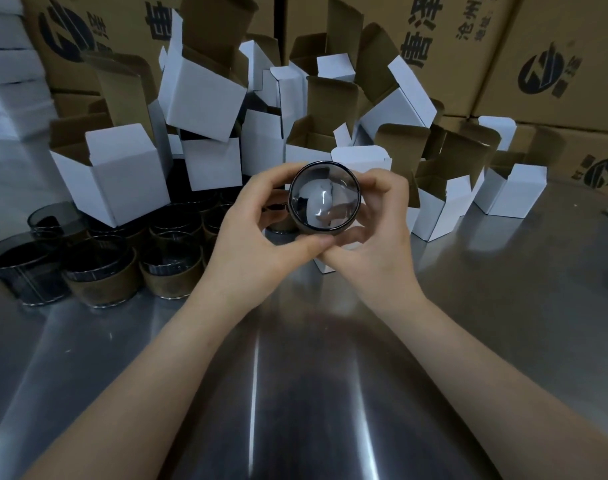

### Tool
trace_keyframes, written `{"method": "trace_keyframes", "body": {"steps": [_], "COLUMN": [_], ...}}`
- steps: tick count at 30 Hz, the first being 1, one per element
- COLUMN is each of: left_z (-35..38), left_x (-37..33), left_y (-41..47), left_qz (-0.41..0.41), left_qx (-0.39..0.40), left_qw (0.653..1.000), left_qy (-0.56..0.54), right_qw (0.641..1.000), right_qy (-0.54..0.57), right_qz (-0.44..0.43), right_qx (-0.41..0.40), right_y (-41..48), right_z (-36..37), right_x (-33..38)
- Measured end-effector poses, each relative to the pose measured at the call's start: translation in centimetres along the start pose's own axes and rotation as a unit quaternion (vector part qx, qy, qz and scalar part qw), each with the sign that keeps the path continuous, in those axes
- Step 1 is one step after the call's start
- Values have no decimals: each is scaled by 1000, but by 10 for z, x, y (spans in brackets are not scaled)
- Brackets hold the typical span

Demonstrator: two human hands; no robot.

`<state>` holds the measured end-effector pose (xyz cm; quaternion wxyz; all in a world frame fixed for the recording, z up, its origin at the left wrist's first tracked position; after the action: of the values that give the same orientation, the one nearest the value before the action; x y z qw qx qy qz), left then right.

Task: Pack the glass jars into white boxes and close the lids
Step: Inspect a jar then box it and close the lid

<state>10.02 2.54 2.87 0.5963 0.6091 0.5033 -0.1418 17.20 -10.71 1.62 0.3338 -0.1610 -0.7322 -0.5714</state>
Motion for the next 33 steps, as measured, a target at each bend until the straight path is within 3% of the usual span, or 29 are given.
{"method": "trace_keyframes", "body": {"steps": [7,16,20,26,33], "left_z": [0,1,-10,-13,-4], "left_x": [-2,7,3,-14,-4], "left_y": [0,1,4,2,-3], "left_qz": [-2,-123,-91,22,2], "left_qx": [14,78,57,45,80], "left_qw": [1000,978,991,996,983], "left_qy": [6,-152,-76,79,168], "right_qw": [998,999,997,991,991], "right_qy": [-58,-32,-30,-99,-118], "right_qz": [-18,14,20,-9,-21], "right_qx": [-3,37,62,89,56], "right_y": [-2,1,5,6,3], "right_z": [-3,-8,-14,-14,-13], "right_x": [5,13,16,19,20]}}
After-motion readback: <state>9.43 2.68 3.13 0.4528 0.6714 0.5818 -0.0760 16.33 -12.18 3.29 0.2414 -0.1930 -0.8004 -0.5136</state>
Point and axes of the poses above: each hand's wrist, its own y-axis towards the middle knuckle, its own z-axis out of the palm, x = y × z, the point moved 3 cm from there along y, towards the middle knuckle, and after that the axes turned 3 degrees about y, right-handed, at the moved point
